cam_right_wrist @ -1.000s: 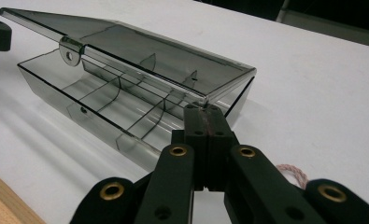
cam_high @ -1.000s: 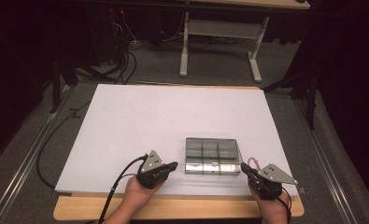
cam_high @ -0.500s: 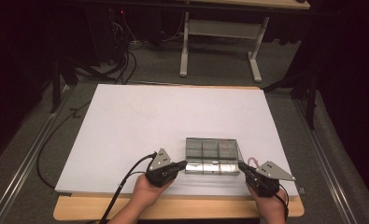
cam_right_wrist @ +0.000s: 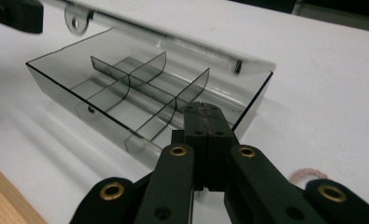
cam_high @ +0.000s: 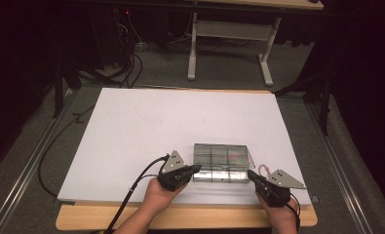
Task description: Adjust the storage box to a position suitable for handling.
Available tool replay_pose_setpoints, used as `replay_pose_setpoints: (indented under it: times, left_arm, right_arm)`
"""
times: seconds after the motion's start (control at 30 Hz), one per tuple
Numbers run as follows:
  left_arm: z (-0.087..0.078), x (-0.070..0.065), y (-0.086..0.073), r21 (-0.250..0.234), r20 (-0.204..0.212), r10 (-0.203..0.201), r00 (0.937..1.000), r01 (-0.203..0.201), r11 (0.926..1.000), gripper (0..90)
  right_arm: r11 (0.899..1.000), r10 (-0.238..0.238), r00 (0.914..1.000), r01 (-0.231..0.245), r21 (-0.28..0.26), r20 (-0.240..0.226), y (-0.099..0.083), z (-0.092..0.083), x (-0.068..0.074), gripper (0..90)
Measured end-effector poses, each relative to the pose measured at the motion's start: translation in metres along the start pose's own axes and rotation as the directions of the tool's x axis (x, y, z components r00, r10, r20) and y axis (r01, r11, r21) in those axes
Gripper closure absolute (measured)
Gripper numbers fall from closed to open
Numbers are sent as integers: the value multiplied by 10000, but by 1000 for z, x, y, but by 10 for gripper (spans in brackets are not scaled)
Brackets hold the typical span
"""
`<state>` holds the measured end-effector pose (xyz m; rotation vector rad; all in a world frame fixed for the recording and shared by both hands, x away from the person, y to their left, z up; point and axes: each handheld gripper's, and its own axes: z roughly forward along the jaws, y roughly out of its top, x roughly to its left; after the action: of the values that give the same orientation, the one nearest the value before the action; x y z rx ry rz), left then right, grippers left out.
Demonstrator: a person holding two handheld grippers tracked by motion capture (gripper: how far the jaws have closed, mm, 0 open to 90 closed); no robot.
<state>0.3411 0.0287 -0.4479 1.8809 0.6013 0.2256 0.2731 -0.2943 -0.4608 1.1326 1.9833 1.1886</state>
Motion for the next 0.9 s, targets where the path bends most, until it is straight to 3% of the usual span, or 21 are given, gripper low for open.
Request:
replay_pose_setpoints:
  times: [0.57,0.9]
  left_arm:
    - [7,17,17,-477,-160,-329,9993,321,9983,900]
    - [17,29,21,-417,-456,-463,9979,444,9981,900]
  right_arm:
    - [9998,42,10000,-43,178,17,-6,2,0,900]
    - [9999,1,10000,-1,137,9,-7,1,1,900]
